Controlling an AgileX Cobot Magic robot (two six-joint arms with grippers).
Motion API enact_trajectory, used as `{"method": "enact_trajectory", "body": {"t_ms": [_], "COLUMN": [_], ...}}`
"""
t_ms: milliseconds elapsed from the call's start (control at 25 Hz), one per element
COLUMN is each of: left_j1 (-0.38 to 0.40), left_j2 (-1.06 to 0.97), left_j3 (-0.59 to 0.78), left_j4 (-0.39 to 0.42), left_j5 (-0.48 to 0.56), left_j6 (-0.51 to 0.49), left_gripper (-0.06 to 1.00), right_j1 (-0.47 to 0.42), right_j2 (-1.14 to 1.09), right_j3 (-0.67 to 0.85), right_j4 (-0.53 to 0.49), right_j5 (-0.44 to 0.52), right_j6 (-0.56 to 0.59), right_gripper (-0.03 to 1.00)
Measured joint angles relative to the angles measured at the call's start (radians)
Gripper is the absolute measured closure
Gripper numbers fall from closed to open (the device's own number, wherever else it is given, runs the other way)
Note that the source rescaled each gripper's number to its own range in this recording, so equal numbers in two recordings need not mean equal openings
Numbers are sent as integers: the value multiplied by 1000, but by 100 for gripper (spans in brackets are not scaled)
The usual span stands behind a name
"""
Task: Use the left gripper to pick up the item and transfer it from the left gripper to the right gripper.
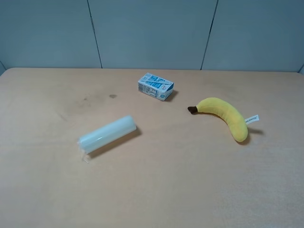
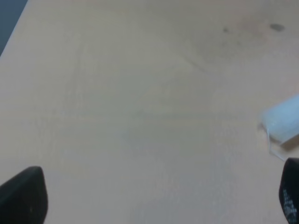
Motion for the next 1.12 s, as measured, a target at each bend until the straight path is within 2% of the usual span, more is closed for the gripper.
{"method": "enact_trajectory", "body": {"t_ms": [320,600,1120], "left_j1": [0,0,0], "left_j2": [0,0,0], "left_j3": [0,0,0], "left_j4": [0,0,0], "left_j5": [0,0,0], "left_j6": [0,0,0], "left_gripper": [-6,-6,-6], "right_j1": [0,0,0], "right_j2": [-396,-670,-701], "right_j3": [195,238,257], "right_j4": [-24,-24,-29], "right_j5": [-63,-81,-106], "right_j6": [45,85,88], "right_gripper": [-3,-3,-3]}}
